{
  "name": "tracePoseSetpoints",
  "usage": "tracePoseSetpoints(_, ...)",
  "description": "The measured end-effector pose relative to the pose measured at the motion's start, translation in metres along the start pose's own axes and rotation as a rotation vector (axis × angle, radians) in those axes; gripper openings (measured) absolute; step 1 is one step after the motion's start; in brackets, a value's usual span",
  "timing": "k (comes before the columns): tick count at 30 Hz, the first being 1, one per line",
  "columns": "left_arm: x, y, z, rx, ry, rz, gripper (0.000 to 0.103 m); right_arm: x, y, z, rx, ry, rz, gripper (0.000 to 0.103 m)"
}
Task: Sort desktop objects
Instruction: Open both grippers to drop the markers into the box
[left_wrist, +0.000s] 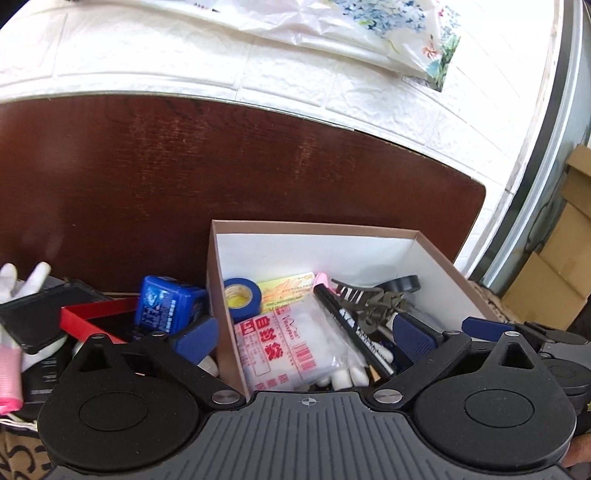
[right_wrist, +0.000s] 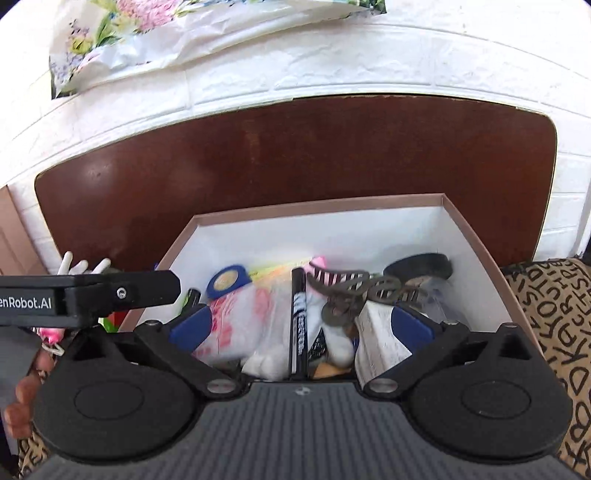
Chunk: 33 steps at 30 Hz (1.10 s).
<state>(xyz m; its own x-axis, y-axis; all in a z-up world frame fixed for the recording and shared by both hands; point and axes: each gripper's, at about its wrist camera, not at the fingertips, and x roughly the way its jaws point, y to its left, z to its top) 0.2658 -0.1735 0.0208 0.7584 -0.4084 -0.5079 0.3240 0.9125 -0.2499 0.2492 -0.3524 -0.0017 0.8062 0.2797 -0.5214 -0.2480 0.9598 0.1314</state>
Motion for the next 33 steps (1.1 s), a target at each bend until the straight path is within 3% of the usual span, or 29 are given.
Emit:
tracePoseSetpoints(11,-0.037,-0.005,-0.012,0.017,0.004,0.032,0.103,-0.032,0.013,-0.008,-0.011,0.018,-0.008,0.103)
tracePoseSetpoints(20,-0.090,-0.005,-0.030,0.040,-0.022,0.053,0.103,-0.072,0.044,-0.019,-0.050,0.010,0.012,0.103)
tracePoseSetpoints(25,-0.126,0.004,-0.051,0.064,-0.061,0.097,0.103,-0.097,0.069,-0.037,-0.053,-0.012,0.040,0.103)
tracePoseSetpoints(33,-0.173,0.037,-0.102,-0.004,-0.067,0.142,0.103,-0.118,0.104,-0.080,-0.014,0.000,0.086,0.103)
